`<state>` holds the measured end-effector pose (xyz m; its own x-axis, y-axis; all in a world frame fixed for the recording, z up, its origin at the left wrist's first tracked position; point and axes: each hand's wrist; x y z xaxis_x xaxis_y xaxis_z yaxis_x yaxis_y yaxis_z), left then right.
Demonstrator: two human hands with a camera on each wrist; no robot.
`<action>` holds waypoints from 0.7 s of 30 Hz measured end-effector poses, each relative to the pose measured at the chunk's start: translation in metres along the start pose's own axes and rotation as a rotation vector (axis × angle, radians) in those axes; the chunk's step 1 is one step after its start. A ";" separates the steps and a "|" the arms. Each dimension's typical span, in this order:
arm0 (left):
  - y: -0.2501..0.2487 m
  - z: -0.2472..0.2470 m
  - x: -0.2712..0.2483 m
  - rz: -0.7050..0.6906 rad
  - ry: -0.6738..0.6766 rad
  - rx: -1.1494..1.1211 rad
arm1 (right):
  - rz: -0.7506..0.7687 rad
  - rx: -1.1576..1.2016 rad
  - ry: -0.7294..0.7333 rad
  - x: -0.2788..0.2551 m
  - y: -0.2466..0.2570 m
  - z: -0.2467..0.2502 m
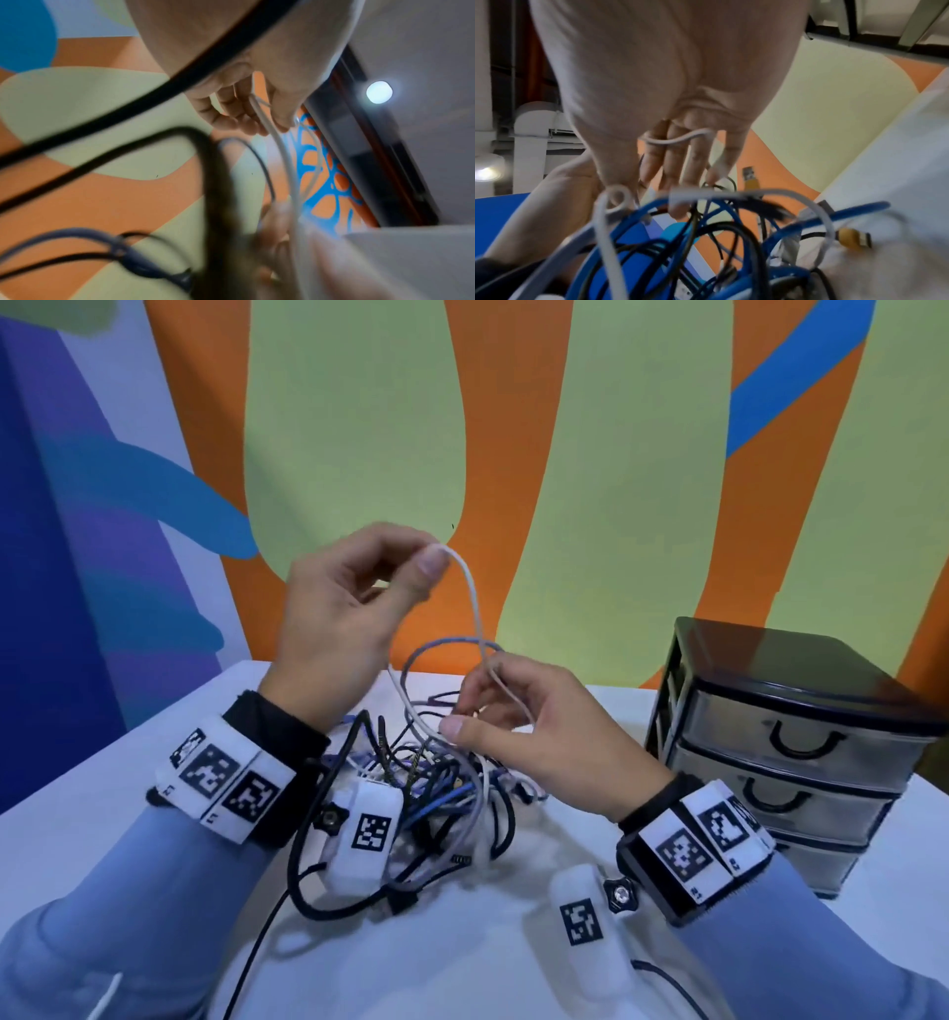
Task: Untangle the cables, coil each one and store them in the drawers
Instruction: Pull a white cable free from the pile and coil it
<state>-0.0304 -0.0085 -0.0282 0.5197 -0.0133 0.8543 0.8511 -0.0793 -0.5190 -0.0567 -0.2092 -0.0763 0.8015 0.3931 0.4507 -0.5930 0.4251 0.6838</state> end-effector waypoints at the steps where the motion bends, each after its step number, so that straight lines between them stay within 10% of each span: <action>1: -0.001 0.003 0.003 0.012 -0.075 -0.084 | -0.021 -0.035 0.025 0.000 -0.003 0.001; 7: 0.007 0.024 0.011 0.171 -0.353 -0.254 | -0.065 -0.220 -0.008 0.006 -0.019 0.008; 14: 0.008 0.070 0.011 0.330 0.146 0.416 | -0.160 -0.388 -0.618 0.008 -0.030 0.030; 21: 0.024 0.068 0.003 0.529 0.365 0.672 | -0.045 -0.223 -0.417 0.004 -0.005 0.014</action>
<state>-0.0032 0.0571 -0.0402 0.8938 -0.2046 0.3990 0.4339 0.6189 -0.6547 -0.0492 -0.2211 -0.0698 0.7624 0.0293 0.6465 -0.5229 0.6164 0.5887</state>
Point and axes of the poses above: each hand's wrist, its own x-axis towards the middle knuckle, its own z-axis out of the back of the hand, y = z × x, and after that the axes turned 14 degrees about -x, right-handed
